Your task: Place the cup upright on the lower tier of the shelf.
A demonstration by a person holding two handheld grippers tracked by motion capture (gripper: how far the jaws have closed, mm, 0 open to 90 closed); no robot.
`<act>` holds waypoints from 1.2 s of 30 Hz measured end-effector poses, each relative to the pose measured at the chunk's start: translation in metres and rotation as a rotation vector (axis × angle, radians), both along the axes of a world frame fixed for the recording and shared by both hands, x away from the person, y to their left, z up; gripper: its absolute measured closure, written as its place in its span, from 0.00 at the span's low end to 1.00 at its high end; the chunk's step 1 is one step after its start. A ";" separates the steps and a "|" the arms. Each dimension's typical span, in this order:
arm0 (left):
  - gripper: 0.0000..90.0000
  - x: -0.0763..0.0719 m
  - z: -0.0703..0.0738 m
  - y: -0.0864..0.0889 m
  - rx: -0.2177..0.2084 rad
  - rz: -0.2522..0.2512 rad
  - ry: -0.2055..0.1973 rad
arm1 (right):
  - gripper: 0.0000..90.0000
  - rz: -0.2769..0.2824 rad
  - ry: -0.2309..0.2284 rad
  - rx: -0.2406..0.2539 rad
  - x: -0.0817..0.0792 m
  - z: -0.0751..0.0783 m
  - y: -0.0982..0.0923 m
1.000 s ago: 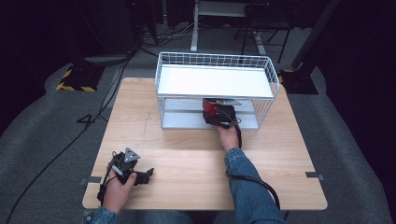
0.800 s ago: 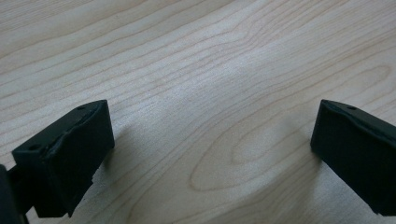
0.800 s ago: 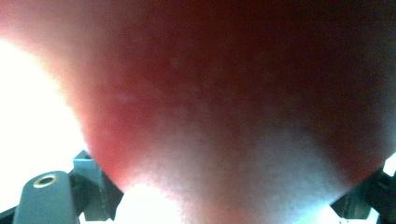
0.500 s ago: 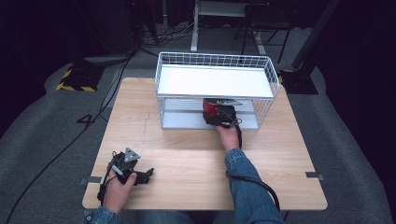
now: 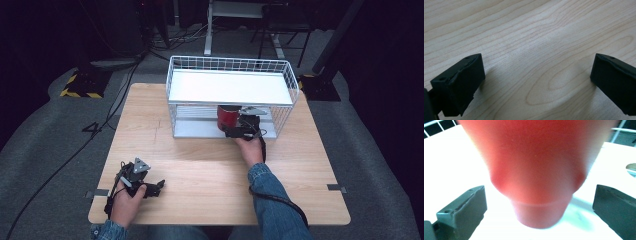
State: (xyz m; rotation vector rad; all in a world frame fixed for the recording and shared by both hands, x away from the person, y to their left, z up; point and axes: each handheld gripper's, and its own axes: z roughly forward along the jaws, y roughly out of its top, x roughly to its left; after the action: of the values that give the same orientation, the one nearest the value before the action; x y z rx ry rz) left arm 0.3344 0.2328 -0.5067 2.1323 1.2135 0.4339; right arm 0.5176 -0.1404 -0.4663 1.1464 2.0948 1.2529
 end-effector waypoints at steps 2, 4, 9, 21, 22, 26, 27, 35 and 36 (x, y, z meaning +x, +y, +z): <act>0.00 0.000 0.000 0.000 0.001 -0.003 0.001 | 0.00 0.000 0.009 0.023 -0.007 0.004 -0.003; 0.00 0.001 0.000 0.001 0.004 -0.010 0.001 | 0.00 0.007 0.008 0.011 -0.014 0.008 -0.004; 0.00 0.001 0.000 0.001 0.003 -0.013 0.001 | 0.00 0.025 -0.003 0.006 -0.031 0.021 -0.012; 0.00 0.001 0.000 0.004 0.004 -0.028 0.001 | 0.00 0.092 -0.036 -0.003 -0.075 0.052 -0.038; 0.00 0.001 0.000 0.004 0.004 -0.027 0.001 | 0.00 0.091 -0.037 -0.005 -0.078 0.054 -0.040; 0.00 0.001 0.000 0.004 0.004 -0.027 0.002 | 0.00 0.090 -0.046 0.001 -0.089 0.060 -0.052; 0.00 0.001 0.000 0.004 0.004 -0.027 0.001 | 0.00 0.088 -0.049 0.000 -0.092 0.062 -0.056; 0.00 0.002 0.000 0.004 0.002 -0.026 0.003 | 0.02 0.065 -0.030 -0.030 -0.112 0.065 -0.088; 0.00 0.002 0.000 0.004 0.001 -0.026 0.003 | 0.02 0.061 -0.027 -0.035 -0.114 0.065 -0.092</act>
State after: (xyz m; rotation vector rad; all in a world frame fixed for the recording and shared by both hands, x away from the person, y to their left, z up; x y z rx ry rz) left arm 0.3363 0.2368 -0.5063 2.1480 1.1863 0.4204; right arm 0.4032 -0.2322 -0.4011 1.0524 2.1382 1.2476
